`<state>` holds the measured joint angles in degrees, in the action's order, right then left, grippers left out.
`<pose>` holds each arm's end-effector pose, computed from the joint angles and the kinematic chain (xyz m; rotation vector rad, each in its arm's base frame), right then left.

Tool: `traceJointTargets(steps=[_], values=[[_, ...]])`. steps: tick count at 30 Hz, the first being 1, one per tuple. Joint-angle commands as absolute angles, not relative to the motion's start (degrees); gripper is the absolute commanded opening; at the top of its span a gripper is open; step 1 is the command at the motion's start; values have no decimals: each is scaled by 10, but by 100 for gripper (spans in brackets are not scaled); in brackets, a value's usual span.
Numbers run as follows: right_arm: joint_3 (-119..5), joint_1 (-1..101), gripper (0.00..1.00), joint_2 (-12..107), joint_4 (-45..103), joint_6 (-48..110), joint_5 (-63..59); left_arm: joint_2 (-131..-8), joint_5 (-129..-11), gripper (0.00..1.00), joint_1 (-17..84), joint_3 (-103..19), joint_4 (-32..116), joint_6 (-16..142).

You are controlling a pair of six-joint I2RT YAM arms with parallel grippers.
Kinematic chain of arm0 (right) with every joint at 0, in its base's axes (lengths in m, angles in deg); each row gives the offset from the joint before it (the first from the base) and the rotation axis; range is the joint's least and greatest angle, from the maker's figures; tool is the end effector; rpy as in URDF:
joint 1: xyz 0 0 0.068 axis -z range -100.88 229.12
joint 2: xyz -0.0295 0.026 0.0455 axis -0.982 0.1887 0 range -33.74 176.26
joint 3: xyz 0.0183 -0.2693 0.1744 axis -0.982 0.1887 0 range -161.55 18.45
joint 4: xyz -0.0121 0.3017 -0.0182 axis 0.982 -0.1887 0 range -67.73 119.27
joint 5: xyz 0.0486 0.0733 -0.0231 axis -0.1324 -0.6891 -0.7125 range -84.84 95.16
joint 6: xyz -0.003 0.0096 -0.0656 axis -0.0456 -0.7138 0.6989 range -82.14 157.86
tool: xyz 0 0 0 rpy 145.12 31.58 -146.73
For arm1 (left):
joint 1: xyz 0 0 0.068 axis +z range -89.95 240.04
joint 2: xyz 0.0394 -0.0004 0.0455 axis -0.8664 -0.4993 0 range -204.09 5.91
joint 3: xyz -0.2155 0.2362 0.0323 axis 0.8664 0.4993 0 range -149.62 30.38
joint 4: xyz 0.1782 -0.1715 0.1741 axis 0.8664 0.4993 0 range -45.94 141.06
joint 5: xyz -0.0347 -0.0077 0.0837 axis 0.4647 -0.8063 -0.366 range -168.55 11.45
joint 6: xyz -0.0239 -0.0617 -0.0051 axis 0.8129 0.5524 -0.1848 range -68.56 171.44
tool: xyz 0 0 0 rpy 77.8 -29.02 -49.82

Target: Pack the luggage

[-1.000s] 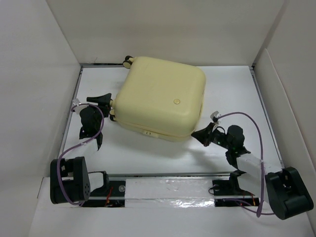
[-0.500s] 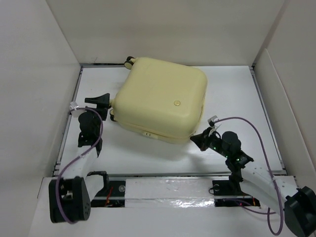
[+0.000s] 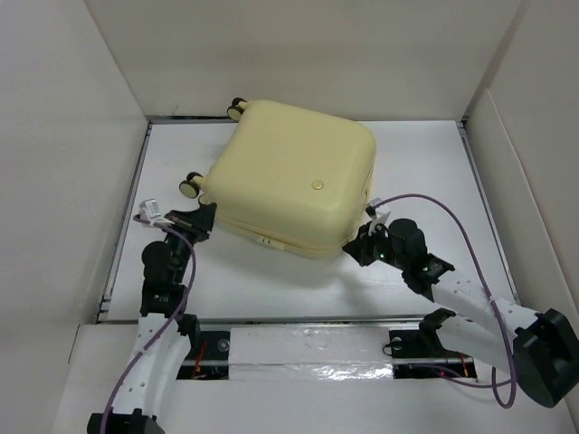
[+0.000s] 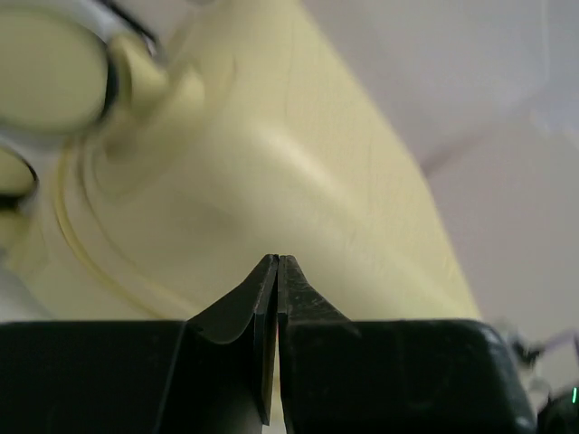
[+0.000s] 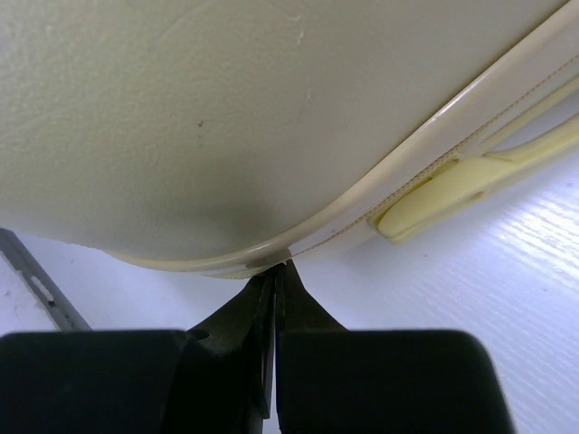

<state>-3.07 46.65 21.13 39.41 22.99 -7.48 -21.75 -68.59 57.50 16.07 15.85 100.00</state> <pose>0.1865 0.1324 0.2124 -0.4591 1.9922 0.7465 0.1574 -0.0161 0.2834 -0.3894 1.3106 -0.8684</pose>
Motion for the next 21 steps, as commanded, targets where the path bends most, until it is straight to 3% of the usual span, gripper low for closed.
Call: traceJointTargets(steps=[1, 6, 9, 14, 21], values=[[-95, 500, 0, 224, 421, 259, -37, -191, -600, 0, 521, 186, 185, 926], [-139, 550, 0, 238, 414, 278, -71, -205, -590, 0, 431, 241, 143, 895], [-167, 568, 0, 258, 401, 285, -81, -273, -633, 0, 331, 261, 66, 899], [-172, 574, 0, 278, 385, 285, -100, -511, -876, 0, 50, 148, -15, 855], [-104, 574, 0, 225, 389, 271, -100, -714, -842, 0, 52, 15, -87, 838]])
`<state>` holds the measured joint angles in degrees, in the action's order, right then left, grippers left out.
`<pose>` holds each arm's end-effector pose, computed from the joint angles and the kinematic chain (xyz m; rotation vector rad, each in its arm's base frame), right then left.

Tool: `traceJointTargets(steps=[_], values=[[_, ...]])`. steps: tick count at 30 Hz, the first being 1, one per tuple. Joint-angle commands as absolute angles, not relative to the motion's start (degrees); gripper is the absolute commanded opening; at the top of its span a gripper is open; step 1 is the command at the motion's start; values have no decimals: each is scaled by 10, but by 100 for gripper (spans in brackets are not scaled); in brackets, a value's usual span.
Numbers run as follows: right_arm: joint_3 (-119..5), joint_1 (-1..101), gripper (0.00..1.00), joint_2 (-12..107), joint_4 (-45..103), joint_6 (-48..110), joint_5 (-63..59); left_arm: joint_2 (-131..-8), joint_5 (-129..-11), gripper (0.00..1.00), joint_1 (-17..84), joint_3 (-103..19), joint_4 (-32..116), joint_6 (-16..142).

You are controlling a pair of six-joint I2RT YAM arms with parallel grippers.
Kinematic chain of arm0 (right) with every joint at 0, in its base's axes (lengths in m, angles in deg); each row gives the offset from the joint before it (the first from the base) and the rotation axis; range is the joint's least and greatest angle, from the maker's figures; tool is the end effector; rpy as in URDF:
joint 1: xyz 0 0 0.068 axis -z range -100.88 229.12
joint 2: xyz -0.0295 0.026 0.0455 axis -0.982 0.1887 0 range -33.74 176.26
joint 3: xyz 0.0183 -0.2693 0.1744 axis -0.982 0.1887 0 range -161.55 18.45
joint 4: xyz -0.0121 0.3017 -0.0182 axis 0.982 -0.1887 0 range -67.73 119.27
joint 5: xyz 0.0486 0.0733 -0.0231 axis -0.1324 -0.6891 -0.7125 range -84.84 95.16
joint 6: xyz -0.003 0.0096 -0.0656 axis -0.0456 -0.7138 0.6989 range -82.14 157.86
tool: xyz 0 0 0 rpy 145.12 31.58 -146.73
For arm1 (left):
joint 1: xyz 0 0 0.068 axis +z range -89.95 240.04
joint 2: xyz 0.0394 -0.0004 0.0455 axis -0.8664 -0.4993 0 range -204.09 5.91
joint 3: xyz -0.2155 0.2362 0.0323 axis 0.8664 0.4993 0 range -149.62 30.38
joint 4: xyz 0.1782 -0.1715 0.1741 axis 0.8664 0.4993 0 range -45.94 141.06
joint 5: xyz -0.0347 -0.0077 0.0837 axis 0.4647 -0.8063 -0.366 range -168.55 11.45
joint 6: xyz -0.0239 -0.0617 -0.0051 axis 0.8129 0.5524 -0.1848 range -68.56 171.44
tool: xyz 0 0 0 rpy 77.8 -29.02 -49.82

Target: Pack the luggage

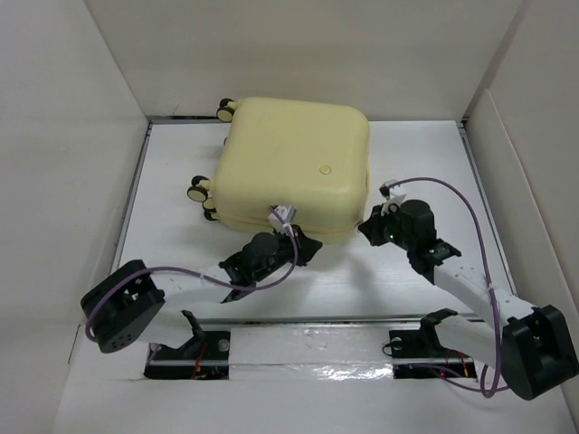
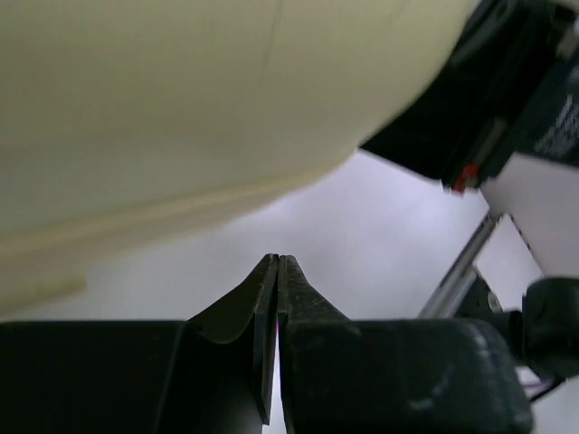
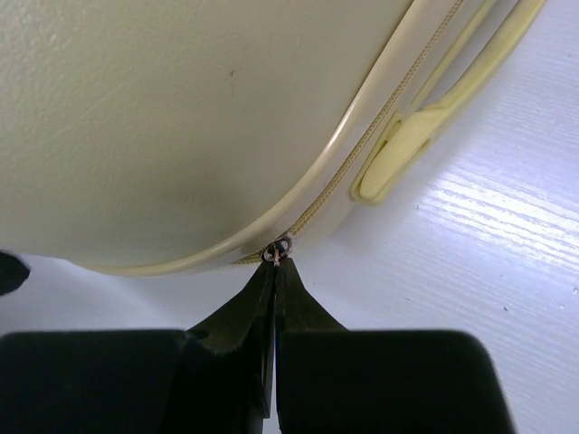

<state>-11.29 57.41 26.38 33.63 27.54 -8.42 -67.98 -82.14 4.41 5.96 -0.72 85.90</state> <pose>0.2325 0.1059 0.2367 -0.3563 2.0314 0.5899 0.1675 -0.2391 0.2247 0.2767 1.7608 -1.1222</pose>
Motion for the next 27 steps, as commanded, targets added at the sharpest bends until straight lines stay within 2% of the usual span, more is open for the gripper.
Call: traceJointTargets(steps=[1, 6, 13, 18, 24, 25, 27], values=[[-99, 568, 0, 219, 382, 273, -99, -727, -844, 0, 52, 3, -86, 835], [-68, 539, 0, 183, 354, 257, -91, -785, -867, 0, 52, -42, -94, 825], [-55, 402, 0, 159, 343, 202, -39, -834, -885, 0, 47, -68, -103, 830], [-95, 264, 0, 201, 347, 170, 39, -855, -888, 0, 40, -93, -103, 835], [-107, 252, 0, 265, 436, 161, 118, -811, -902, 0, 47, -75, -74, 854], [-99, 276, 0, 276, 448, 161, 111, -788, -902, 2, 60, -60, -70, 859], [-92, 299, 0, 285, 480, 161, 71, -706, -907, 17, 78, -15, -32, 891]])
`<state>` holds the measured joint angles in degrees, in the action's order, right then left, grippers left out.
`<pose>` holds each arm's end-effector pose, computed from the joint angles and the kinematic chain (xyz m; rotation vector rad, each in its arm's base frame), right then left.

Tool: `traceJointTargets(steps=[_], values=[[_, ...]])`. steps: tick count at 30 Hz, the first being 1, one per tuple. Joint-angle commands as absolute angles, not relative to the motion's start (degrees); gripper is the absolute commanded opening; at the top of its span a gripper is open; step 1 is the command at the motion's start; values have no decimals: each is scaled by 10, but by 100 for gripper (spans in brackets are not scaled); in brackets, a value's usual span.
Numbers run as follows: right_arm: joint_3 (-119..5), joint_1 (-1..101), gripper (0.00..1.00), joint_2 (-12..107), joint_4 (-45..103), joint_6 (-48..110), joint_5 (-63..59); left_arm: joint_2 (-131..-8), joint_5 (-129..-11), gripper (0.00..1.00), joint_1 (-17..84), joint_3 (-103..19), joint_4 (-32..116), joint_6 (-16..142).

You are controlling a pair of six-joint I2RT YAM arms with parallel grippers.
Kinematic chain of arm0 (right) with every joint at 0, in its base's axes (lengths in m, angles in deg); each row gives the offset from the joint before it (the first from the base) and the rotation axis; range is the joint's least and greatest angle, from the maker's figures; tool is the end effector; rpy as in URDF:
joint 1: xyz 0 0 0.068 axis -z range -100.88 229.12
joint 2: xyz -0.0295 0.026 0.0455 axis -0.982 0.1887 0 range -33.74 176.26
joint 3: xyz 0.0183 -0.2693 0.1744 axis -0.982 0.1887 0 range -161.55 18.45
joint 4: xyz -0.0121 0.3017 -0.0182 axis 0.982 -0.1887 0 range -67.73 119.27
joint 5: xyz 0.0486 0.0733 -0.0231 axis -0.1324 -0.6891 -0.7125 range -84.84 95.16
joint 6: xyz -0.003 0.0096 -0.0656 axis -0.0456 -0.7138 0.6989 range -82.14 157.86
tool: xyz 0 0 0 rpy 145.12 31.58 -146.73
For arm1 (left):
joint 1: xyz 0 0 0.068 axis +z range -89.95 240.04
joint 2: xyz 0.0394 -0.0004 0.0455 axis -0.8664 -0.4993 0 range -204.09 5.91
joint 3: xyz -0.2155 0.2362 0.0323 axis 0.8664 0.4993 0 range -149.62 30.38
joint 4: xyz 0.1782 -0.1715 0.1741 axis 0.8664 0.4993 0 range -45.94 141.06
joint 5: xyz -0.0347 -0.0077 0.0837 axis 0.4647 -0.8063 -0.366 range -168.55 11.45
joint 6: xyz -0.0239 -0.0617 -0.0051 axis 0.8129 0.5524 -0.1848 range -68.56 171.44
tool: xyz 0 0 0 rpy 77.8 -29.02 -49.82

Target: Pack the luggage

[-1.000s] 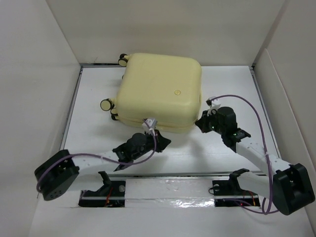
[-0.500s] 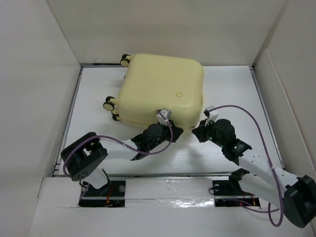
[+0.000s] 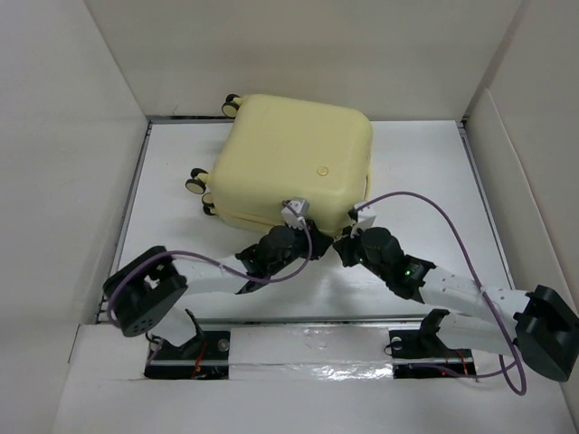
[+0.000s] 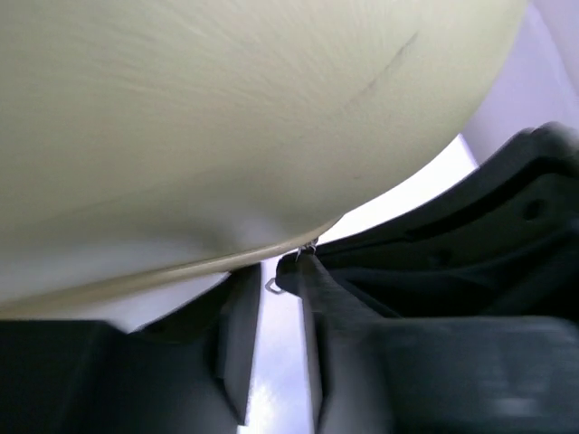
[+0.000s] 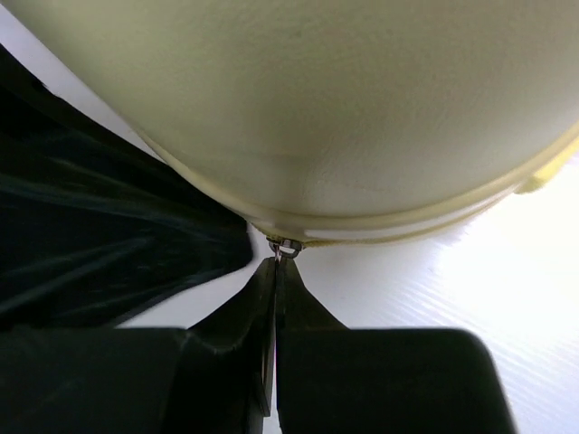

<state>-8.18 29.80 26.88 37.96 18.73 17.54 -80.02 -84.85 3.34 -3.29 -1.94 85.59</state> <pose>0.1728 0.1838 0.2220 -0.3958 2.0053 0.5437 0.1954 -0.2870 0.2216 0.2650 1.7831 -1.0800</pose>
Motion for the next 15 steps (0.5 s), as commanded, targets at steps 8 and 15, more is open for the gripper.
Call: traceJointTargets(steps=[8, 15], values=[[-93, 322, 0, 303, 499, 176, 25, -386, -1044, 77, 178, 7, 314, 945], [-94, 327, 0, 317, 496, 189, 3, -367, -995, 86, 410, 10, 303, 1014]])
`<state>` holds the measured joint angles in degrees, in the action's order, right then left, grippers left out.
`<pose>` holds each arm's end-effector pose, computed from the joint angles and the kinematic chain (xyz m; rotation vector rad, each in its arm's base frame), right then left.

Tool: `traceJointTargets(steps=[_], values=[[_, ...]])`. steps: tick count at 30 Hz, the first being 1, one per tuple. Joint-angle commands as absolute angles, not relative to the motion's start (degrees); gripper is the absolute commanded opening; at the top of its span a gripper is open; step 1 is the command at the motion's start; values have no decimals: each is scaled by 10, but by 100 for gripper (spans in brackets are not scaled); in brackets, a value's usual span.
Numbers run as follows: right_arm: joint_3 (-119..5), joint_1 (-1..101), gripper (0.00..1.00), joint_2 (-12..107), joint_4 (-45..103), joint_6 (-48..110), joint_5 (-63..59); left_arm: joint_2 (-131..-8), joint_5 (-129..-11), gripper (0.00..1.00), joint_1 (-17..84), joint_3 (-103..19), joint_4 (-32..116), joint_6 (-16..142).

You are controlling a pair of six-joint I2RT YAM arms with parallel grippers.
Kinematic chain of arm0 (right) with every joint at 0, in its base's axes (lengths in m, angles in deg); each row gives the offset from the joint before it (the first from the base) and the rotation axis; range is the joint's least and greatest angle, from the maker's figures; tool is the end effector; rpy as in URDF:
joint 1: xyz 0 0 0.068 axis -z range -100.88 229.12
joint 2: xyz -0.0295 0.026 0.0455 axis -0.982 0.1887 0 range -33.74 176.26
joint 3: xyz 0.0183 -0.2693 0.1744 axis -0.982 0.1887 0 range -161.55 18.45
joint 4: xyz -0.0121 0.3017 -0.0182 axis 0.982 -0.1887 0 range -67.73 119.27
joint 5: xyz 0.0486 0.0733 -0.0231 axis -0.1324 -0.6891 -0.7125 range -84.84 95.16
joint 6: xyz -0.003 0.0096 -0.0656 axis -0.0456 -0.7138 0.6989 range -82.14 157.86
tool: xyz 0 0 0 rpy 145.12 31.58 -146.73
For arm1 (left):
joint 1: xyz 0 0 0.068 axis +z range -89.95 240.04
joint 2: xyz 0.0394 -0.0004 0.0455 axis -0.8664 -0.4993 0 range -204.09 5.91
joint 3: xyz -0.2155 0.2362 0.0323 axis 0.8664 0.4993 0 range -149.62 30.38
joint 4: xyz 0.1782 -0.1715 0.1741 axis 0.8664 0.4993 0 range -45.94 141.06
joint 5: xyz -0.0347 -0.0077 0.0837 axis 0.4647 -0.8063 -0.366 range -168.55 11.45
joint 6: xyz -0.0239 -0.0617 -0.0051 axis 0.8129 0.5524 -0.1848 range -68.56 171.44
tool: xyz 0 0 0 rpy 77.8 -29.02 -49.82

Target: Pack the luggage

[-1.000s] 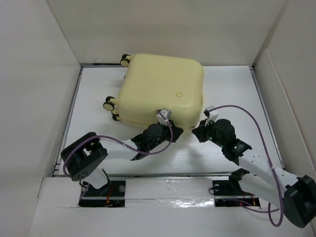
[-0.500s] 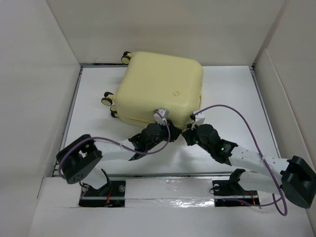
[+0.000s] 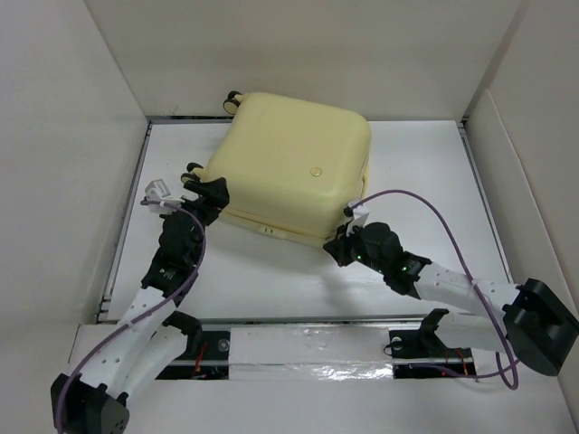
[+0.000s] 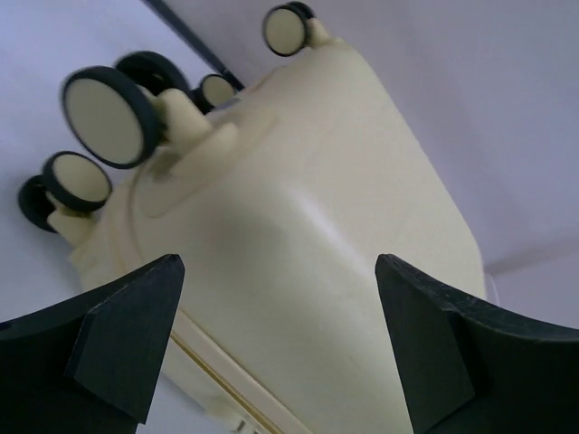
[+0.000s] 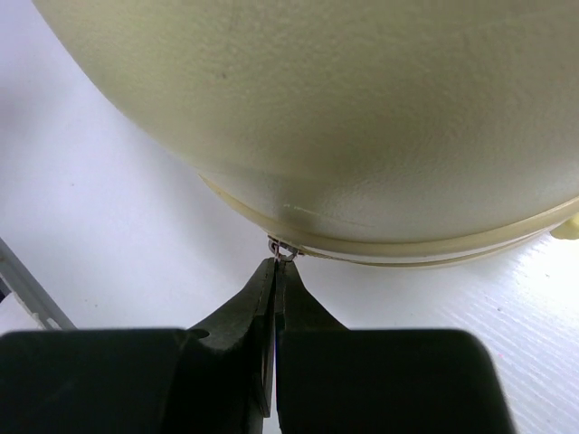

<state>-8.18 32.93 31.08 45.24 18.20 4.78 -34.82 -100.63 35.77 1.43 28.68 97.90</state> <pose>0.1848 0.1932 0.2185 -0.4720 1.9821 0.7496 0.1896 -0.0638 0.3260 -0.6027 1.4314 -0.6953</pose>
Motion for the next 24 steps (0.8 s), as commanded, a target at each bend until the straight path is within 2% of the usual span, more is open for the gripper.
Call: traceJointTargets(steps=[1, 5, 8, 17, 24], values=[[-96, 327, 0, 315, 485, 191, 0, -392, -970, 86, 458, 3, 293, 1026], [-94, 332, 0, 303, 474, 198, -4, -457, -877, 85, 583, 5, 225, 1069], [-83, 332, 0, 294, 478, 198, -12, -510, -820, 83, 630, -4, 173, 1099], [-65, 338, 0, 295, 490, 200, -25, -645, -763, 84, 630, -58, 98, 1108], [-62, 338, 0, 291, 488, 205, -42, -655, -753, 84, 630, -58, 26, 1129]])
